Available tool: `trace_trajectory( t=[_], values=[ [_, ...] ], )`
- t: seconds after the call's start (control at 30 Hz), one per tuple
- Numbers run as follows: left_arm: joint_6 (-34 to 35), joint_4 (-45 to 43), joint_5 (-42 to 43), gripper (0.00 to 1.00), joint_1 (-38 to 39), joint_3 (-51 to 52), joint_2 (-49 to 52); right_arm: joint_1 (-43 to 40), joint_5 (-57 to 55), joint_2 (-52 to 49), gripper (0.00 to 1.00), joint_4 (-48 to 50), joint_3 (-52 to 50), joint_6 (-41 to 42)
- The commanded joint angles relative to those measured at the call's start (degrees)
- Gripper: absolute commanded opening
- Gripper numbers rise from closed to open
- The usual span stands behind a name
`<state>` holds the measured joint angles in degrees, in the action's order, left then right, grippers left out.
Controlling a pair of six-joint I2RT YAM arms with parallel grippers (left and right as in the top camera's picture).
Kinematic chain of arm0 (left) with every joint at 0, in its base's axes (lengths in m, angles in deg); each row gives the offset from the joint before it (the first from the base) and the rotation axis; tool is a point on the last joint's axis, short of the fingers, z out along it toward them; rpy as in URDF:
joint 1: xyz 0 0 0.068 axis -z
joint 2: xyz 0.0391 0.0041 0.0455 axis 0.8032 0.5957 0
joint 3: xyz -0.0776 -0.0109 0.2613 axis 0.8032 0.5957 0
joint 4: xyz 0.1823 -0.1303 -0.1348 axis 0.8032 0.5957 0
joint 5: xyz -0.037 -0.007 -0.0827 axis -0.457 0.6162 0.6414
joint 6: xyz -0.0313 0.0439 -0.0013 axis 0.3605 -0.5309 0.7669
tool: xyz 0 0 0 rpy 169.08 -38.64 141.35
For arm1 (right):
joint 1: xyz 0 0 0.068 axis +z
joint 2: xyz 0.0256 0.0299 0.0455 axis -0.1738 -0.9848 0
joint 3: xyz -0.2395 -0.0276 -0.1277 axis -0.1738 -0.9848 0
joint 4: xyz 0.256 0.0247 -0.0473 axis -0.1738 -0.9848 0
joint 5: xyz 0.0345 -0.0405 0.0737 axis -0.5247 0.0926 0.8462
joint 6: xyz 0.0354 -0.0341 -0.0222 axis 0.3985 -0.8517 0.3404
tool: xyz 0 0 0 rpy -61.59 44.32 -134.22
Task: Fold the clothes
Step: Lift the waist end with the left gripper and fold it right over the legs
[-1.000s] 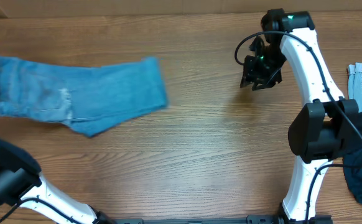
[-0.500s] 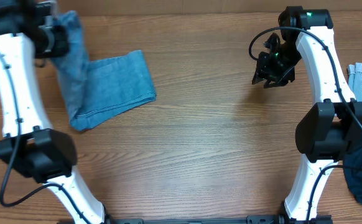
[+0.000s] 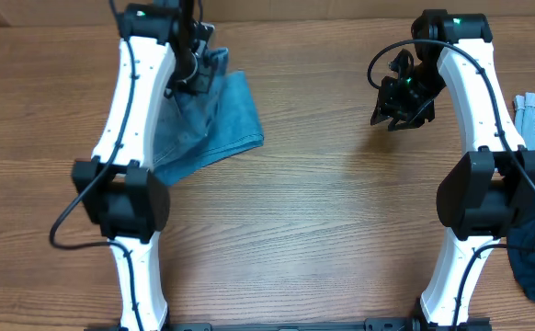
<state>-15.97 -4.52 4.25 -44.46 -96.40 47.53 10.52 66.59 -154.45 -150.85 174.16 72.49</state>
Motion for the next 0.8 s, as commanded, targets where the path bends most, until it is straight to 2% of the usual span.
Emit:
trace_trajectory(
  t=[0.0, 0.23, 0.37, 0.5, 0.53, 0.57, 0.6, 0.67, 0.7, 0.77],
  values=[
    [2.36, 0.04, 1.03, 0.04, 1.46, -1.31, 2.21, 0.22, 0.52, 3.26, 0.42, 0.07, 1.66, -0.2],
    [4.02, -1.16, 1.31, 0.04, 2.32, -1.31, 2.51, 0.22, 0.52, 3.26, 0.42, 0.09, 1.66, -0.39],
    [11.72, -2.08, -0.24, 0.04, 1.68, -1.33, 2.43, 0.22, 0.5, 3.26, 0.43, 0.09, 1.66, -0.42],
    [14.36, -3.67, 1.05, 0.04, 1.92, -1.33, 2.43, 0.22, 0.5, 3.26, 0.42, 0.11, 1.66, -0.42],
    [14.34, -4.2, 2.56, 0.32, 2.21, -1.33, 2.43, 0.22, 0.5, 3.26, 0.42, 0.09, 1.66, -0.42],
    [14.32, -4.63, 5.4, 1.0, 2.47, -1.33, 2.4, 0.22, 0.5, 3.26, 0.42, 0.09, 1.66, -0.42],
    [13.99, -4.79, 8.07, 1.0, 2.49, -1.51, 2.25, 0.22, 0.52, 3.26, 0.42, 0.11, 1.66, -0.42],
    [8.2, -6.51, 18.08, 1.0, 2.32, -2.23, 1.33, 0.22, 0.5, 3.26, 0.43, 0.09, 1.66, -0.59],
    [7.19, -6.8, 20.15, 1.0, 1.9, -3.32, 0.42, 0.22, 0.5, 3.26, 0.43, 0.04, 1.66, -0.59],
    [6.78, -6.88, 18.53, 1.0, 0.94, -5.09, -2.12, 0.22, 0.48, 3.26, 0.43, -0.15, 1.64, -0.61]
  ],
)
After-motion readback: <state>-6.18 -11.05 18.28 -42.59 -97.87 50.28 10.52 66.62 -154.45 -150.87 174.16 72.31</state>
